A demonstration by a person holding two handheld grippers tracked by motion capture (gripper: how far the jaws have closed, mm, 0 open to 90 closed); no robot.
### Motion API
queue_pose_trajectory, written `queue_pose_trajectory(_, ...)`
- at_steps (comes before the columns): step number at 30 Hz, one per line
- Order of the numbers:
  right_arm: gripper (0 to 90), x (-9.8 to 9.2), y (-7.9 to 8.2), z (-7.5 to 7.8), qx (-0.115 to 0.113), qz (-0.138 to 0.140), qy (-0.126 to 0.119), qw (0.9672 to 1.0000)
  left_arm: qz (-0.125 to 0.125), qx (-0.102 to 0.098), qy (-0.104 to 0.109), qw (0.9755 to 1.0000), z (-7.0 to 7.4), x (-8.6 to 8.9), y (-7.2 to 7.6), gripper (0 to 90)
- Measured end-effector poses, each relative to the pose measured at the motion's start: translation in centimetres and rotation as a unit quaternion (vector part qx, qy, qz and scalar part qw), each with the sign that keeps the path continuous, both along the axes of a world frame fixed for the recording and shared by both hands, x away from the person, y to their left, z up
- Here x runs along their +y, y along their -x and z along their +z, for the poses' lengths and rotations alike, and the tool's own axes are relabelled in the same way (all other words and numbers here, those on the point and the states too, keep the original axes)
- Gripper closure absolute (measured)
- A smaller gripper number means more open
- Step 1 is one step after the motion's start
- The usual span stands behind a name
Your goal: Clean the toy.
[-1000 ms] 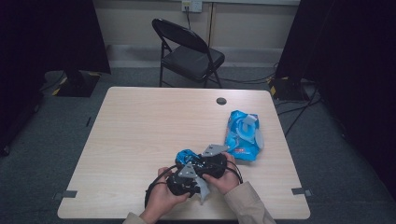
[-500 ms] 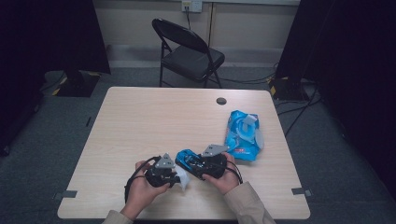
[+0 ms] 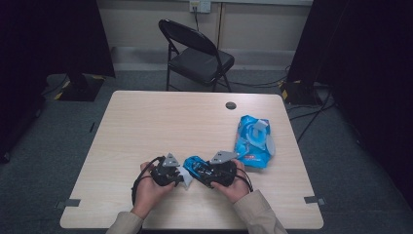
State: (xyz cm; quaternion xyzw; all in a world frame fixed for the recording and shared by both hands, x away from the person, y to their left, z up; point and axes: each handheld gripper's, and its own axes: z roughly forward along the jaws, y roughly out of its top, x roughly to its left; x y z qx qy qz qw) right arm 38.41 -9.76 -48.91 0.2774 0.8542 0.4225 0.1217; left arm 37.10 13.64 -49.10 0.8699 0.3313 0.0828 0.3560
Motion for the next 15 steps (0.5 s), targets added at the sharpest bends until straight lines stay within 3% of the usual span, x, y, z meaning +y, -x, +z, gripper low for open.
queue_pose_trajectory(15,44.7,0.0,0.0,-0.02,0.0,0.0,-0.001,1.0,-0.003,0.002,-0.006,1.0,0.08,-0.79,-0.28,81.1)
